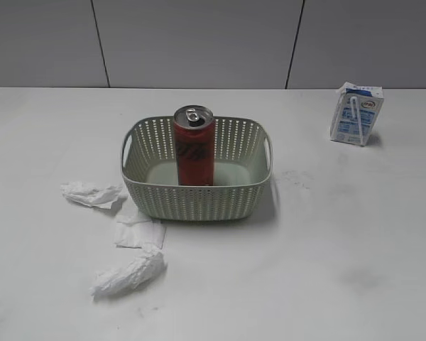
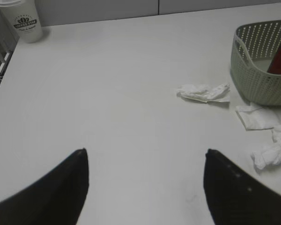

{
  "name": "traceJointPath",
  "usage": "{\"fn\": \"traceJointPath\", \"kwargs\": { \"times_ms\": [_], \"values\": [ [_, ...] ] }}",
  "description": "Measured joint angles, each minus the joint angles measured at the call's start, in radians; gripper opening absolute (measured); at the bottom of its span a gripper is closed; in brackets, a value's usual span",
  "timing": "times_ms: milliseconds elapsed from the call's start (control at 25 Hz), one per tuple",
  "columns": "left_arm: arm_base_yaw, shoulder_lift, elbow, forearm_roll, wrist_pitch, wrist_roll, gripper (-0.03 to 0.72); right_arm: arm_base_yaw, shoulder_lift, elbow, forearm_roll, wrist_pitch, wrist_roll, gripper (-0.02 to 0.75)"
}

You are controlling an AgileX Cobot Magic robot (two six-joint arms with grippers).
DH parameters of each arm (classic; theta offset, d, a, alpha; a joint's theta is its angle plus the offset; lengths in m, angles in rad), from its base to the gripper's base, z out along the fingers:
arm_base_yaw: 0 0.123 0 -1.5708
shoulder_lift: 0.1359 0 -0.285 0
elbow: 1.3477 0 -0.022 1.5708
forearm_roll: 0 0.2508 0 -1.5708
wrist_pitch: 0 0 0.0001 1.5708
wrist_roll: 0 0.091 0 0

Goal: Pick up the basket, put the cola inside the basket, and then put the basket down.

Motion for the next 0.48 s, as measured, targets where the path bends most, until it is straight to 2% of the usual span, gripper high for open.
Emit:
{"fn": "traceJointPath", "kwargs": {
  "times_ms": [480],
  "values": [
    [0.000, -0.062, 0.000, -0.009, -0.001, 0.003, 0.578, 0.000, 0.000, 0.000, 0.006, 0.000, -0.001, 0.591]
  ]
}}
